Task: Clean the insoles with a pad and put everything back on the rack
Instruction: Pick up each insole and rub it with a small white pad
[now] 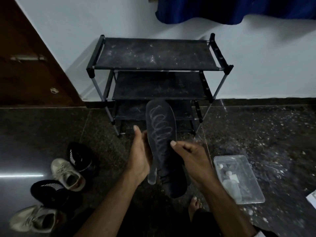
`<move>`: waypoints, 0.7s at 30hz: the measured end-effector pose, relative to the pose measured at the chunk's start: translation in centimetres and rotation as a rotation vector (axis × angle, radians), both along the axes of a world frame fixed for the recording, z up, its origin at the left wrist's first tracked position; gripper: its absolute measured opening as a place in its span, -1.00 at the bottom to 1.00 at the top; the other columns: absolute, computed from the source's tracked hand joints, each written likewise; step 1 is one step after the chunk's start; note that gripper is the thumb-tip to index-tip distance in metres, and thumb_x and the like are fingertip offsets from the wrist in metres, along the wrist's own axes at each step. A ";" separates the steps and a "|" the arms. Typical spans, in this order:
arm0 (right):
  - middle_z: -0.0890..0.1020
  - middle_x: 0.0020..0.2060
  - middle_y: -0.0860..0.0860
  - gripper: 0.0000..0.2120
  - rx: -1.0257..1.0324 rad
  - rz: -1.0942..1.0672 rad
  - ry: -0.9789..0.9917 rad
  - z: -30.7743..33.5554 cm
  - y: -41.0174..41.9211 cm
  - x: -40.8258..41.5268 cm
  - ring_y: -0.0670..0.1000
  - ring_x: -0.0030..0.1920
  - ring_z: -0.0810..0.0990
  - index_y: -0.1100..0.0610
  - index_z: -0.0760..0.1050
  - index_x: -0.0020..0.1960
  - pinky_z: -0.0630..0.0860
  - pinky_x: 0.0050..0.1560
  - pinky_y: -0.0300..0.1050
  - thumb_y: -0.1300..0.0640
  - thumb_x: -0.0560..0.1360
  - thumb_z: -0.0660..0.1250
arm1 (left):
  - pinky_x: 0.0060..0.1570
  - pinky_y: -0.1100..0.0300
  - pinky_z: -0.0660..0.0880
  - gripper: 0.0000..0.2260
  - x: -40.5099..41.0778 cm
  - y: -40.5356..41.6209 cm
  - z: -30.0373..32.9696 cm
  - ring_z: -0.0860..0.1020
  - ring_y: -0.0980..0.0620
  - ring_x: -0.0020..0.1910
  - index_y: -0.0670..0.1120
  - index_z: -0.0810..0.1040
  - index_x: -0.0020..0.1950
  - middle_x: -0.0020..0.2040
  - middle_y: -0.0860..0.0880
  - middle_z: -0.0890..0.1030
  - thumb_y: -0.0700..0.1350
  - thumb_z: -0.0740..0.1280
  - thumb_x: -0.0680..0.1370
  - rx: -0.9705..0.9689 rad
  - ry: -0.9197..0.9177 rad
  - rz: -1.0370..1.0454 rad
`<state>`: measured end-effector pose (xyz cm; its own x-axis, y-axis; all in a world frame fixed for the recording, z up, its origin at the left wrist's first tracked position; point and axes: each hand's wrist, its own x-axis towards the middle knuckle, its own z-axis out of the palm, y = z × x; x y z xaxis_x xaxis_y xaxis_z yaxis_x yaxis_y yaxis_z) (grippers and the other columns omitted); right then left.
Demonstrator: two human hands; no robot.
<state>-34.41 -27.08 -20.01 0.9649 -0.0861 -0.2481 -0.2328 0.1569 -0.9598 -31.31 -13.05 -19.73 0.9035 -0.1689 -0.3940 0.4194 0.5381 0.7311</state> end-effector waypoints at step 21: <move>0.70 -0.15 -0.08 -0.85 -0.385 0.032 -0.062 -0.2 -0.3 2.1 -0.14 -0.17 0.66 0.02 0.66 -0.05 0.56 -0.17 -0.32 0.20 0.55 0.33 | 0.12 -0.06 0.56 -0.32 3.5 2.4 -2.5 0.54 -0.14 0.24 -0.21 0.37 0.42 0.29 -0.18 0.51 0.31 0.02 0.57 -0.431 0.053 -0.125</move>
